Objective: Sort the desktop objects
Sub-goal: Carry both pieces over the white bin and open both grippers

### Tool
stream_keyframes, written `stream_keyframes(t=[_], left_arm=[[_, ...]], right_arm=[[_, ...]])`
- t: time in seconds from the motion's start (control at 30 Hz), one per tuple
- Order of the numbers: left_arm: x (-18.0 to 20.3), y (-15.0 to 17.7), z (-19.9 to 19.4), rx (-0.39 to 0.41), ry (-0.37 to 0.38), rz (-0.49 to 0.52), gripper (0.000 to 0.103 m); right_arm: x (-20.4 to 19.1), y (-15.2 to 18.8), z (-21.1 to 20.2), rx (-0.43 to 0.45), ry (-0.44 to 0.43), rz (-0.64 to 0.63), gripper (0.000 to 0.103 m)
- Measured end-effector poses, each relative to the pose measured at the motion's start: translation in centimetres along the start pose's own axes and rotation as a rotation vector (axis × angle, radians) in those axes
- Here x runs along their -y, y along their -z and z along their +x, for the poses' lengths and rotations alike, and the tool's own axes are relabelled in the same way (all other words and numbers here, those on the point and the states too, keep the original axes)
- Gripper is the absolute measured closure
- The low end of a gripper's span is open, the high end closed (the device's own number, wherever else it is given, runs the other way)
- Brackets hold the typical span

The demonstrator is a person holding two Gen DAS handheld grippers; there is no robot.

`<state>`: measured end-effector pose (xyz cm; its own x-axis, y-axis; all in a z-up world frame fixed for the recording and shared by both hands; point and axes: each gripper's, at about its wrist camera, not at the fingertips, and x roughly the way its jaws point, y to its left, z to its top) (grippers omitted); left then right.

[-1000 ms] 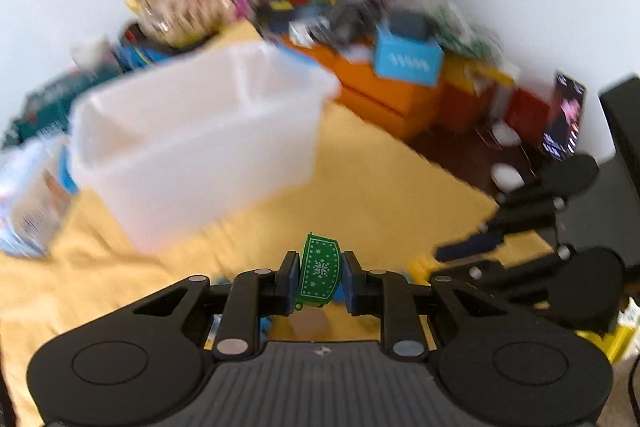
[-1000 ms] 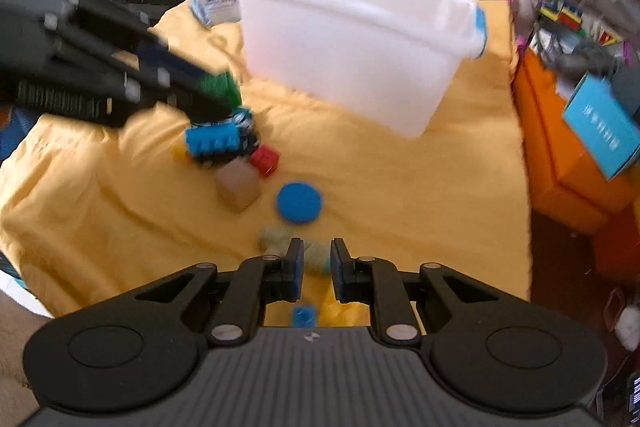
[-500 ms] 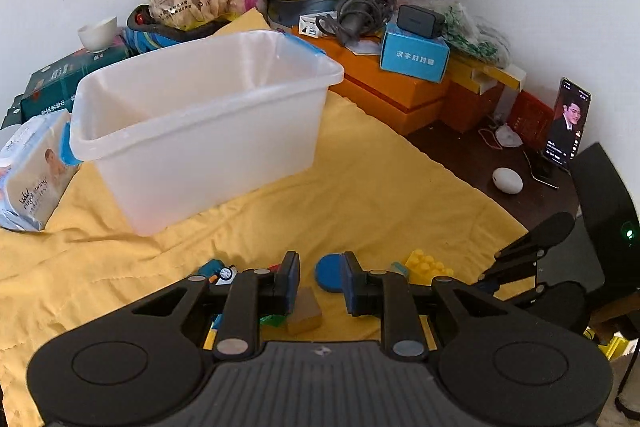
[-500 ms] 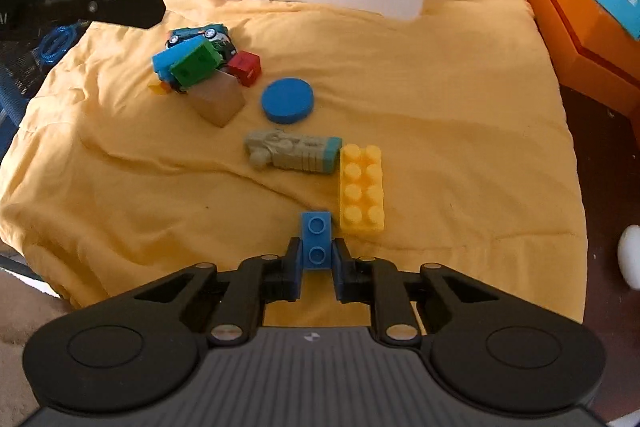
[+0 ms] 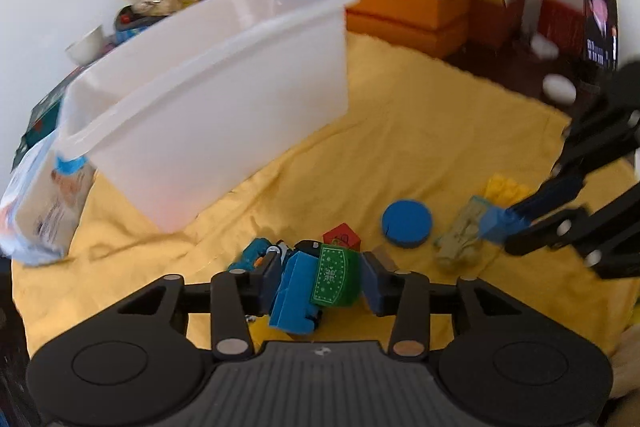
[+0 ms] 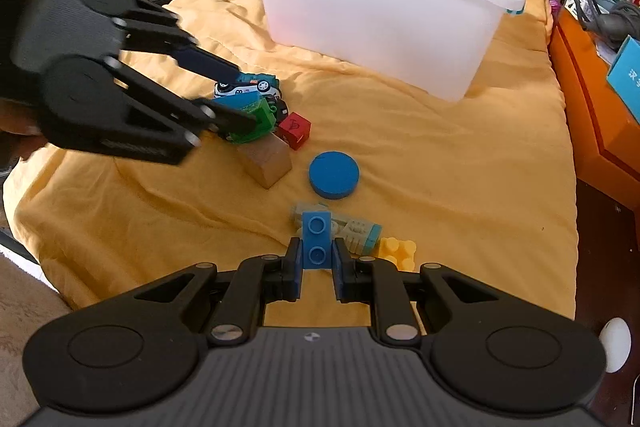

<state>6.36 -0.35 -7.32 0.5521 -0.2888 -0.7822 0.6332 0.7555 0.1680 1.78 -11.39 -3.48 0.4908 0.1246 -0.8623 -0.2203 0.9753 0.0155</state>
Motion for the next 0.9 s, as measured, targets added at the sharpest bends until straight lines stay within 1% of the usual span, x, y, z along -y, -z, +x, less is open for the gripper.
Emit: stream_keyframes(t=[0.1,0.13,0.17,0.2,0.23,0.27,0.3,0.33,0.37,0.5,0.57,0.7,0.73,0.77,0.8,0.83,0.87,0.9], left_arm=[[0.0,-0.5,0.3,0.032,0.053,0.014,0.056],[0.2,-0.7,0.5,0.033,0.057,0.028,0.056],[0.3,-0.8,0.8,0.024,0.054,0.049,0.056],[0.4,-0.9,1.2,0.001,0.054,0.071,0.059],[0.4,-0.9,1.5,-0.013,0.059,0.087,0.063],[0.4,-0.8,1.4,-0.012,0.074,0.091,0.077],[0.2,-0.8,1.2,-0.024,0.095,0.08,0.08],[0.2,-0.7,1.0,-0.024,0.106,0.074,0.086],[0.2,-0.5,0.7,-0.017,0.1,0.074,0.09],[-0.3,0.2,0.0,-0.01,0.098,0.046,0.093],[-0.8,0.1,-0.6,0.0,0.097,0.031,0.093],[-2.2,-0.4,-2.7,0.064,0.089,-0.016,0.092],[-2.4,-0.5,-3.0,0.065,0.105,-0.018,0.091],[-2.6,-0.4,-3.2,0.059,0.127,-0.016,0.086],[-2.5,-0.2,-3.2,0.049,0.142,-0.008,0.079],[-2.3,0.2,-3.2,0.043,0.144,0.002,0.075],[-1.8,0.6,-3.1,0.035,0.144,0.018,0.067],[-1.2,1.1,-2.9,0.026,0.145,0.048,0.064]], right_arm=[[0.2,-0.1,0.1,-0.007,0.005,0.007,0.086],[0.2,-0.2,0.3,-0.009,0.006,0.012,0.086],[0.3,-0.3,0.4,-0.011,0.007,0.016,0.086],[0.3,-0.3,0.5,-0.012,0.007,0.019,0.086],[0.4,-0.4,0.5,-0.013,0.007,0.02,0.086],[0.5,-0.5,0.5,-0.013,0.008,0.021,0.086],[0.5,-0.5,0.6,-0.012,0.009,0.022,0.086],[0.7,-0.6,0.6,-0.01,0.01,0.025,0.086],[0.8,-0.7,0.6,-0.008,0.01,0.027,0.086],[1.2,-1.2,0.6,0.011,0.017,0.031,0.086],[1.3,-1.8,0.6,0.022,0.018,0.021,0.086],[1.5,-3.0,0.3,0.051,0.015,0.0,0.086],[1.5,-3.3,0.4,0.054,0.015,-0.008,0.086],[1.5,-3.6,0.5,0.056,0.017,-0.015,0.086],[1.6,-3.8,0.6,0.055,0.012,-0.02,0.086],[1.5,-4.0,0.7,0.051,0.006,-0.025,0.086],[1.4,-4.0,0.8,0.049,0.003,-0.032,0.086],[1.3,-4.1,1.0,0.045,0.0,-0.037,0.086]])
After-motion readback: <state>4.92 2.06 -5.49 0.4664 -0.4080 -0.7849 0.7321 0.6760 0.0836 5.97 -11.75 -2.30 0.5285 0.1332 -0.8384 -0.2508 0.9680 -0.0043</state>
